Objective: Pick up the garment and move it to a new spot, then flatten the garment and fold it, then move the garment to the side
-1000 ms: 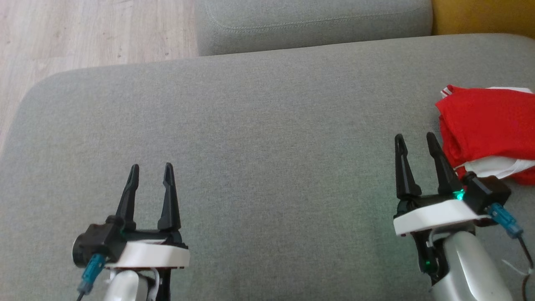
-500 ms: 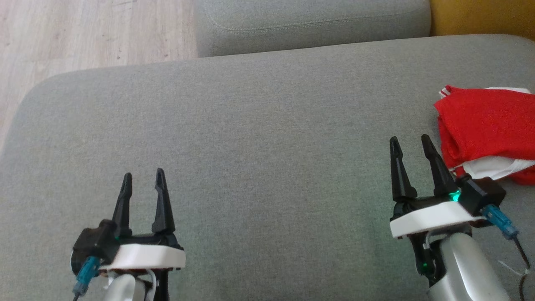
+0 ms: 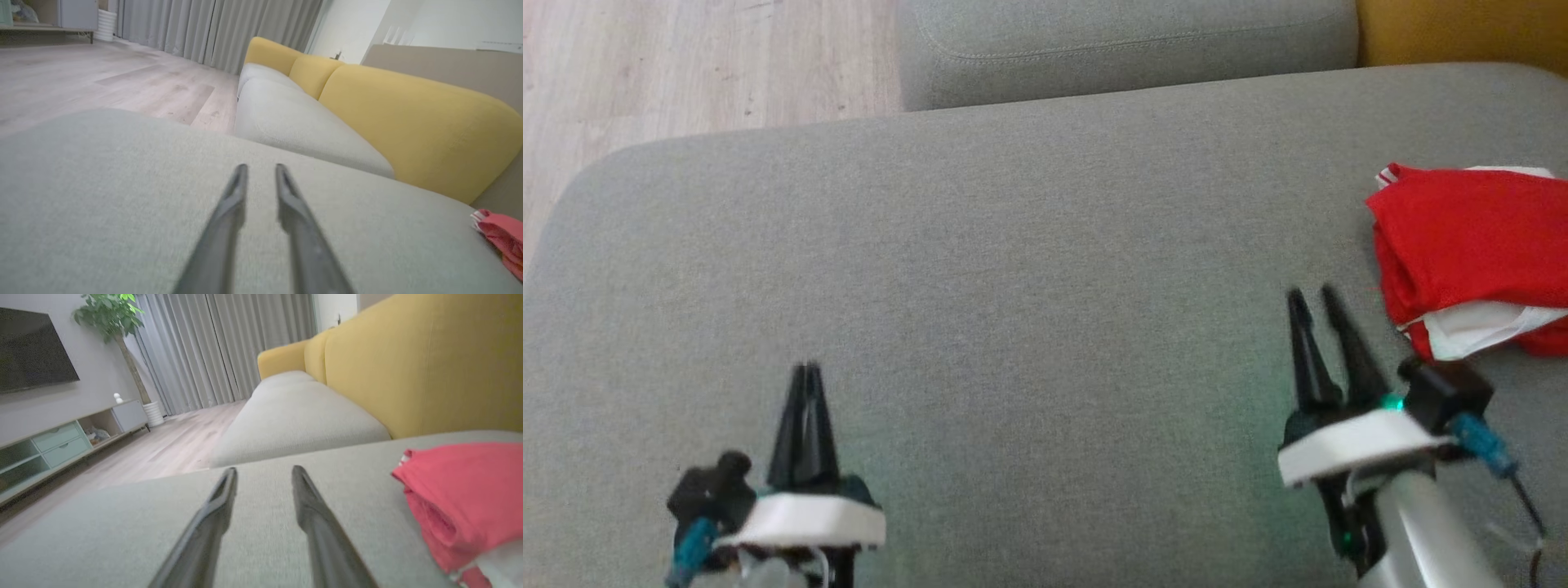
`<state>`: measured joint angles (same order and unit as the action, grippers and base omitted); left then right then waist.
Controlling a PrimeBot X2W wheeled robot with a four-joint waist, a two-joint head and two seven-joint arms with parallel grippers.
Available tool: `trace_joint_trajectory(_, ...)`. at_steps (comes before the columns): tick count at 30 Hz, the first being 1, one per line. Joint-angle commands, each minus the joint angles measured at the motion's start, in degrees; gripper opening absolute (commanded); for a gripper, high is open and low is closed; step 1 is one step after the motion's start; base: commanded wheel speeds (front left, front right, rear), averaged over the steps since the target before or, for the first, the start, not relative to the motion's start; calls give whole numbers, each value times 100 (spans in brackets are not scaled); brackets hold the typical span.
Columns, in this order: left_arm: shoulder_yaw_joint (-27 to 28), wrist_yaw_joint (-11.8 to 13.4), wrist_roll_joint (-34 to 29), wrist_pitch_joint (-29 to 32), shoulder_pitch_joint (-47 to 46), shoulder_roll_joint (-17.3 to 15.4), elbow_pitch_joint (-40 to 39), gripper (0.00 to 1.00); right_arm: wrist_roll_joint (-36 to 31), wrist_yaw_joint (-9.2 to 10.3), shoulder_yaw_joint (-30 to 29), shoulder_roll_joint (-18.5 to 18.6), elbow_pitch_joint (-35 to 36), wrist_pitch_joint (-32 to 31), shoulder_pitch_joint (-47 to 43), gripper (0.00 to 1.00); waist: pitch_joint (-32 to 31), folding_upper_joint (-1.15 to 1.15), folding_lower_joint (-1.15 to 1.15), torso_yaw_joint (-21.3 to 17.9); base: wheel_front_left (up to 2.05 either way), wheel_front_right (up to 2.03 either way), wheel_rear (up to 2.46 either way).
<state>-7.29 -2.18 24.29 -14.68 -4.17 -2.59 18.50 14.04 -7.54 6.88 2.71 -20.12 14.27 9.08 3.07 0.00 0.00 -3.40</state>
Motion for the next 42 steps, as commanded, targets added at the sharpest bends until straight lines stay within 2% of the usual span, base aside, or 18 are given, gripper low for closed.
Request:
trace_joint_trajectory(1,2,-2,28,10,24,1,45,0,32,0,0,0,-33,-4,-43,0,-1,0,0,2,0,0,0)
trace_joint_trajectory(42,445,-172,2200,687,-49,-9,-111,0,2654,2,-290,110,180,-557,-130,0,-94,0,0,110,0,0,0)
